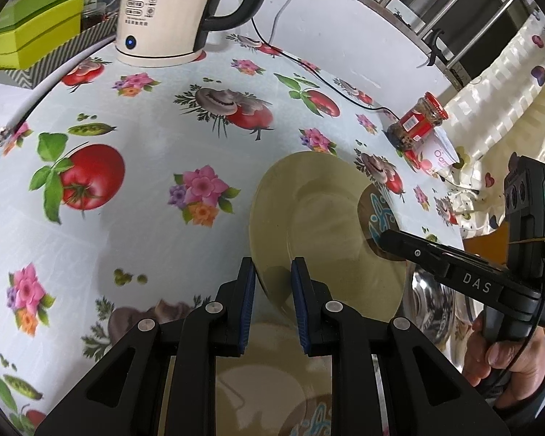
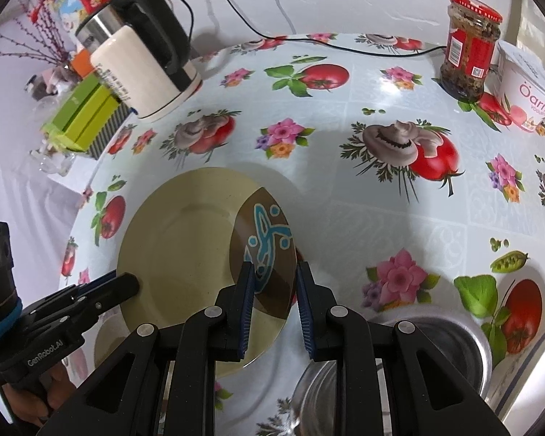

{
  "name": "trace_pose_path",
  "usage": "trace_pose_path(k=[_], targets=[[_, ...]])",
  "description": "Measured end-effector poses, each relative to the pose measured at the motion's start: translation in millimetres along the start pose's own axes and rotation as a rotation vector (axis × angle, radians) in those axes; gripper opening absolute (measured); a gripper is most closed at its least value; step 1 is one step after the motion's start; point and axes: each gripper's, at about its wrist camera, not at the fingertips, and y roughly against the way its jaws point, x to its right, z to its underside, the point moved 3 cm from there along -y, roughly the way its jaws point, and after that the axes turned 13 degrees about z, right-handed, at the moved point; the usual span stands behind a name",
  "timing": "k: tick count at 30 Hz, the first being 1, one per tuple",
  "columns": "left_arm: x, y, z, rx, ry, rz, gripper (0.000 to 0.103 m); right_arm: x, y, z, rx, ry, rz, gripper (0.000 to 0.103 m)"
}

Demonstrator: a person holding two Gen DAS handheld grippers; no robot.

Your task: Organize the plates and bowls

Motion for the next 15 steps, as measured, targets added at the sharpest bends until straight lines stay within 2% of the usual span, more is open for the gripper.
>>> trace_pose_path(k=[15], targets=[[-9.8,32.1,38.2,0.014,0.027,-0.036,0.021,-27.1,17.0,35.5,-0.004,0.037,-0.017,0.022]])
